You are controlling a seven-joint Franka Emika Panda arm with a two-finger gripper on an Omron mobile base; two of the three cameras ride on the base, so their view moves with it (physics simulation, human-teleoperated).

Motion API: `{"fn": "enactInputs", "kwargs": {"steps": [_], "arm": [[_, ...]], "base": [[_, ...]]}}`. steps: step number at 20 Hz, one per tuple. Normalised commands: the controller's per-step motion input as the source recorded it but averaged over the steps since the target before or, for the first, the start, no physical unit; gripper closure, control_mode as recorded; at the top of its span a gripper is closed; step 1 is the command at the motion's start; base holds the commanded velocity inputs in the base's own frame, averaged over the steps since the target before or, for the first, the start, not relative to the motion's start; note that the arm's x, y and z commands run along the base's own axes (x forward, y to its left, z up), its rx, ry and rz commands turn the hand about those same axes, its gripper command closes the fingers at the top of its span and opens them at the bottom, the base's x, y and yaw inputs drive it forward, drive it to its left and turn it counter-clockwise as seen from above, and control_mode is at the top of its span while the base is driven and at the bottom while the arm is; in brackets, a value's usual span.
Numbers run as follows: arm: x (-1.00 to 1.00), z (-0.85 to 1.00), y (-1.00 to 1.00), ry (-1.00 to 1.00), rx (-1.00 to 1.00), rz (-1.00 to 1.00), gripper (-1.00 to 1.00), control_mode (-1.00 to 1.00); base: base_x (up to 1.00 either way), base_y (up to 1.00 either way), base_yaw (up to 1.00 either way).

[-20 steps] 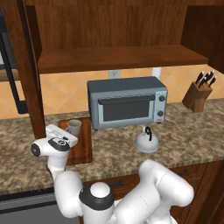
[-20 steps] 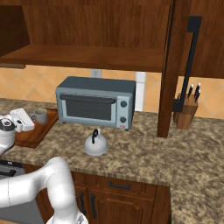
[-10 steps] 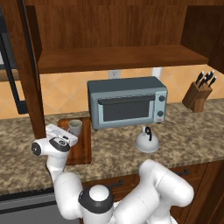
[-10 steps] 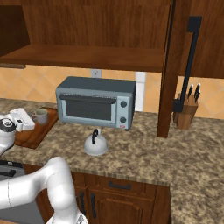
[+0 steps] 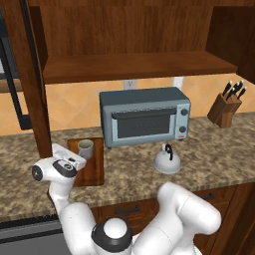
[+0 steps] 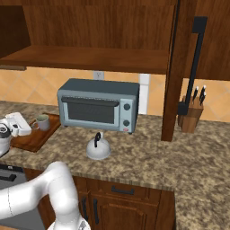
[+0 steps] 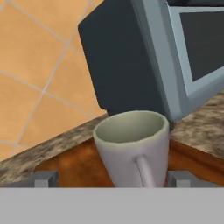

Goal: Pick the kettle from the counter and place it on the tray. Then pick the mug from the cabinet and place it on the tray. Then close the cabinet doors.

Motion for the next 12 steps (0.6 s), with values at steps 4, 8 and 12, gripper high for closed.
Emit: {"fn": "enactInputs", "kwargs": {"steps": [4,8,12], "arm": [[-0.51,0.1,0.06,0.0,0.0,-0.05,-1.0,-1.0],[-0.6,0.2,0.0,0.01,0.0,-0.07,-1.0,-1.0],[-0.67,0.27,-0.07,0.0,0.0,-0.08,-1.0,-1.0]], "base": [[0.0,0.0,0.0],[0.0,0.0,0.0],[0.0,0.0,0.0]]}}
